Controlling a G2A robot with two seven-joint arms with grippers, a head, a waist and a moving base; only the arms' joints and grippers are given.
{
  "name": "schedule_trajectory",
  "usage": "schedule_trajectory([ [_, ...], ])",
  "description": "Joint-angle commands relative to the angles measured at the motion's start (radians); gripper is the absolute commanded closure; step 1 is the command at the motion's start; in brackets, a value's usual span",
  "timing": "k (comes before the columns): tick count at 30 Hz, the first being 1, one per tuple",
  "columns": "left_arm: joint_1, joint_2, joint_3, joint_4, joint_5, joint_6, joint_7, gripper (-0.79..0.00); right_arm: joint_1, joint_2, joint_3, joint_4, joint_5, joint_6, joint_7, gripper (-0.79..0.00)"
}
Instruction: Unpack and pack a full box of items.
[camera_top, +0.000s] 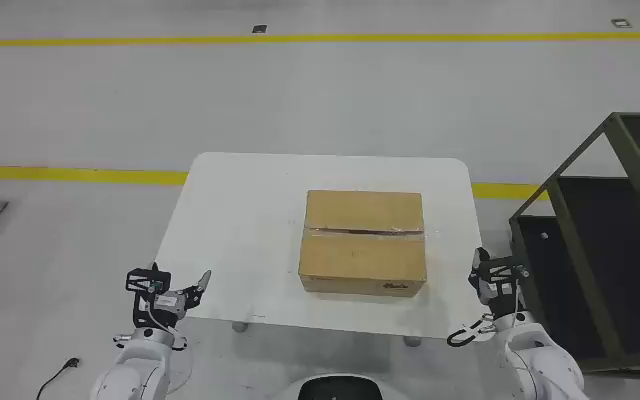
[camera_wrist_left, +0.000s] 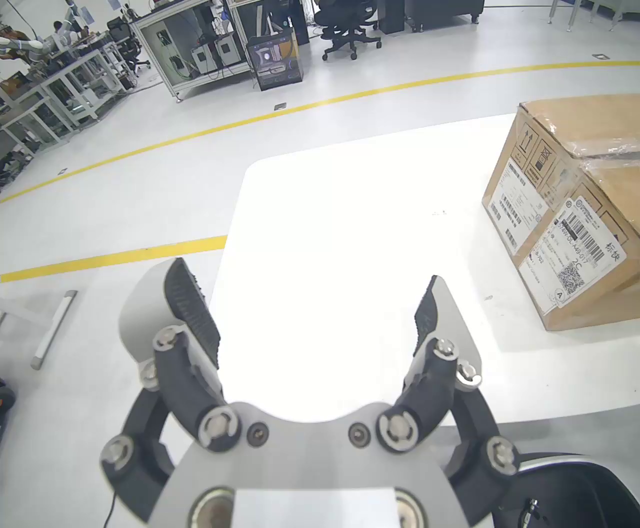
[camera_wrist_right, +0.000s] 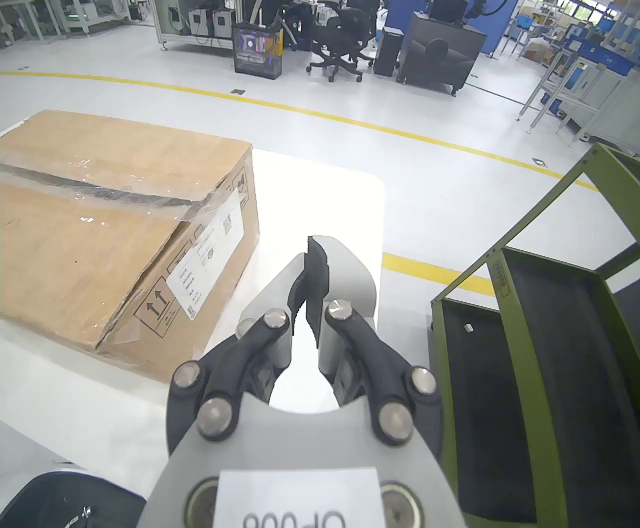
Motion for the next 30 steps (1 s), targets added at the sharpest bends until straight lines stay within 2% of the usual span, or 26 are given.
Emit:
schedule_trajectory([
  [1,0.000,0.000,0.000,0.000,0.000,0.000,0.000,-0.785,0.000,0.000,0.000,0.000,0.000,0.000,0.000,0.000],
  [6,0.000,0.000,0.000,0.000,0.000,0.000,0.000,-0.785,0.022,-0.002,0.028,0.012,0.114,-0.040,0.024,0.000],
  [8,0.000,0.000,0.000,0.000,0.000,0.000,0.000,-0.785,0.040,-0.005,0.044,0.027,0.228,-0.062,0.037,0.000],
  [11,0.000,0.000,0.000,0.000,0.000,0.000,0.000,-0.785,0.082,-0.007,0.064,0.065,0.357,-0.096,0.098,0.000],
  [20,0.000,0.000,0.000,0.000,0.000,0.000,0.000,-0.785,0.217,-0.006,0.076,0.202,0.842,-0.291,0.345,0.000],
  [30,0.000,0.000,0.000,0.000,0.000,0.000,0.000,-0.785,0.221,-0.006,0.076,0.222,0.888,-0.289,0.374,0.000],
])
